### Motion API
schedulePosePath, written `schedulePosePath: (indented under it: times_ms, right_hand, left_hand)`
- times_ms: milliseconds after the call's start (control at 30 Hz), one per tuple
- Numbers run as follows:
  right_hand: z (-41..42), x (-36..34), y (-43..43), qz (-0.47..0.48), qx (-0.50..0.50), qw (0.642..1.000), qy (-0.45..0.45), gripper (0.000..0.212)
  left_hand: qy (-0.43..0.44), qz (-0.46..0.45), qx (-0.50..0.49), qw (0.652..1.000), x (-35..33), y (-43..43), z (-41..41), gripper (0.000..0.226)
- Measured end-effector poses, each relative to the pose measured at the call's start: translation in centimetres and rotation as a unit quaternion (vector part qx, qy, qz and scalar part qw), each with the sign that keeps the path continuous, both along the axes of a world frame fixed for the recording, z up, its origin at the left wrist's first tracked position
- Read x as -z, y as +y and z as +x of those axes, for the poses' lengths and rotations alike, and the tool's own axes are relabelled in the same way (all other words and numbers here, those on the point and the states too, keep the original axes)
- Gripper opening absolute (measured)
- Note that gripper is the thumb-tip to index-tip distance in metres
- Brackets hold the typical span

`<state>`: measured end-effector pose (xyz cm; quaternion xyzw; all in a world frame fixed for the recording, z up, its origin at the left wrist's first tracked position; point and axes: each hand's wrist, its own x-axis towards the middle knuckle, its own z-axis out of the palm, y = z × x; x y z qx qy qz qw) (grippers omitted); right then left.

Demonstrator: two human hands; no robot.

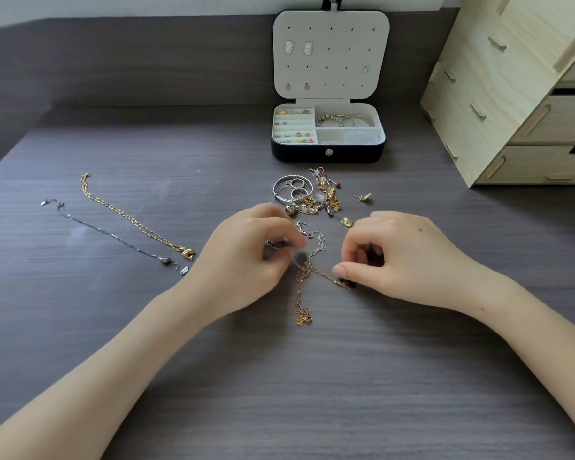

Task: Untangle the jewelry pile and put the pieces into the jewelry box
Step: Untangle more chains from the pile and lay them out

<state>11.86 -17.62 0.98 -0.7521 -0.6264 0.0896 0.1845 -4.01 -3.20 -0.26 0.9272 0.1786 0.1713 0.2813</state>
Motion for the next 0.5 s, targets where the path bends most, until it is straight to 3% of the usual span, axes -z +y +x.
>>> schedulePosePath:
  times_ms: [133, 300, 500]
  right_hand:
    - [-0.3, 0.0, 0.9, 0.04, 0.011, 0.999, 0.019, 0.006]
    - [-1.0, 0.5, 2.4, 0.036, 0.001, 0.999, -0.018, 0.006]
    - [-0.8, 0.2, 1.4, 0.02, 0.049, 0.998, -0.04, 0.015]
  left_hand:
    - [0.042, 0.064, 0.015, 0.997, -0.1, 0.1, -0.8, 0.016]
    - [0.071, 0.098, 0.009, 0.993, -0.5, -0.4, -2.4, 0.003]
    - [0.103, 0.097, -0.012, 0.99, -0.7, -0.9, -3.4, 0.008]
